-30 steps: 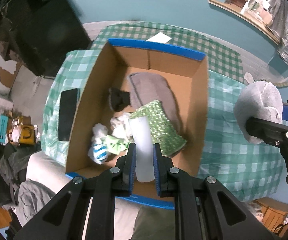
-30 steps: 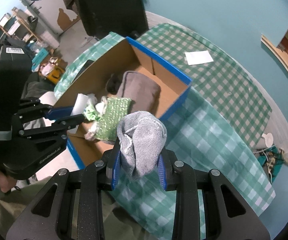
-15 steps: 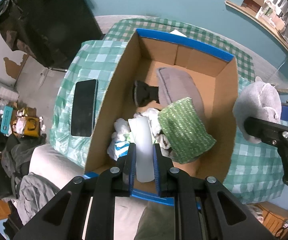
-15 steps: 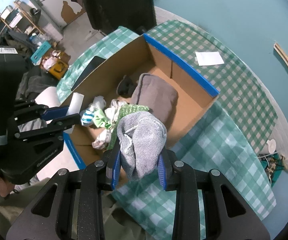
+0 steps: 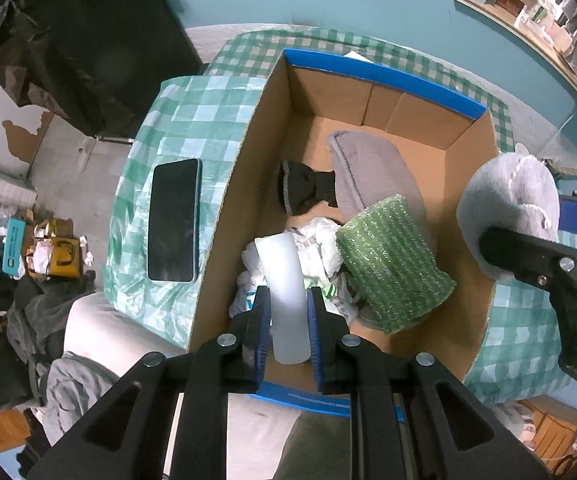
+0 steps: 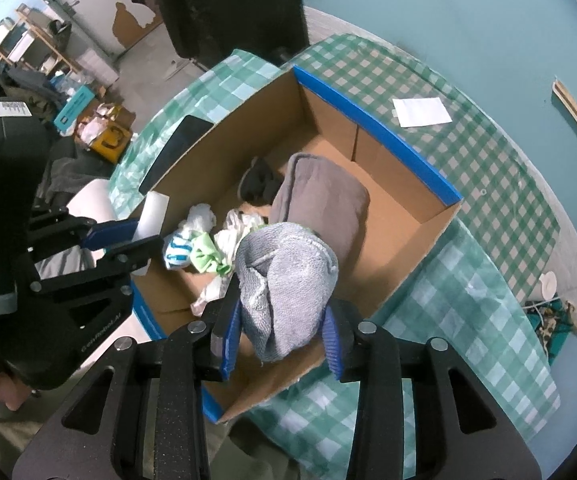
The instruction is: Organize soft objects
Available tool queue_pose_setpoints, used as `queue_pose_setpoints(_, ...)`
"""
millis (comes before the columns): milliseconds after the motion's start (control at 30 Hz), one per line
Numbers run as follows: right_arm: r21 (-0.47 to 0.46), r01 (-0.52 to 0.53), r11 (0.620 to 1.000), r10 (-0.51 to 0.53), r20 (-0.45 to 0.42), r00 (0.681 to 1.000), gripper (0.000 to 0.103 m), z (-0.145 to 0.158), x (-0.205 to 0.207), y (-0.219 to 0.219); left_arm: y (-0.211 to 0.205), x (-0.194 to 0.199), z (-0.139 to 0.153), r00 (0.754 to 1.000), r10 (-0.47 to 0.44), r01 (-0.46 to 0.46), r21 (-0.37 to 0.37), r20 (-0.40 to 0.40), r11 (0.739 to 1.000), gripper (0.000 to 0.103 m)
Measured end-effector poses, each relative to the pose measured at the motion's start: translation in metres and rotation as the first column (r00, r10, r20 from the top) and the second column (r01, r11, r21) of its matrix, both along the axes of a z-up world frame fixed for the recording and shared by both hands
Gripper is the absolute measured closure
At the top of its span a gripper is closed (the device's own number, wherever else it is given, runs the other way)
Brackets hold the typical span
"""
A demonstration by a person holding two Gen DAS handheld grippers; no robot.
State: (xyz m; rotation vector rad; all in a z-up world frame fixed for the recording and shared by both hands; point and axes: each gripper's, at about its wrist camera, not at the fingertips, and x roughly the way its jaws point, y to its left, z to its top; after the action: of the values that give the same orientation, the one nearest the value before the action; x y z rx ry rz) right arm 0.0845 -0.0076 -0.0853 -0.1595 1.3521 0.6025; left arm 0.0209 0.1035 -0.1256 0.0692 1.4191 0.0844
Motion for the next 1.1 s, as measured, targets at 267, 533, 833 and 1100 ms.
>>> queue_pose_setpoints(267,-0.002,0.026,1.0,-0.026,0.013,1.0,0.059,0.005,0.006,0.003,0.004,0.004,0.004,1.0,-0.012,0.011,0.023,0.015,1.0,0.062)
queue_pose_setpoints(533,0.009,0.054,0.999,-0.054,0.041,0.998,0.047,0.021,0.006,0.0,0.003,0.003,0.015,0.999,-0.026,0.025,0.031,0.031,0.999,0.049)
queue_pose_setpoints(833,0.037,0.127,0.991,-0.13,0.087,0.988,0.037,0.049,0.005,-0.021,-0.002,-0.002,0.051,0.992,-0.027,0.021,0.051,0.125,0.998,0.017)
queue_pose_setpoints(1100,0.048,0.153,0.987,-0.158,0.125,0.979,0.033,0.07,-0.001,-0.037,-0.006,-0.004,0.075,0.989,-0.008,0.004,0.03,0.147,1.0,0.016)
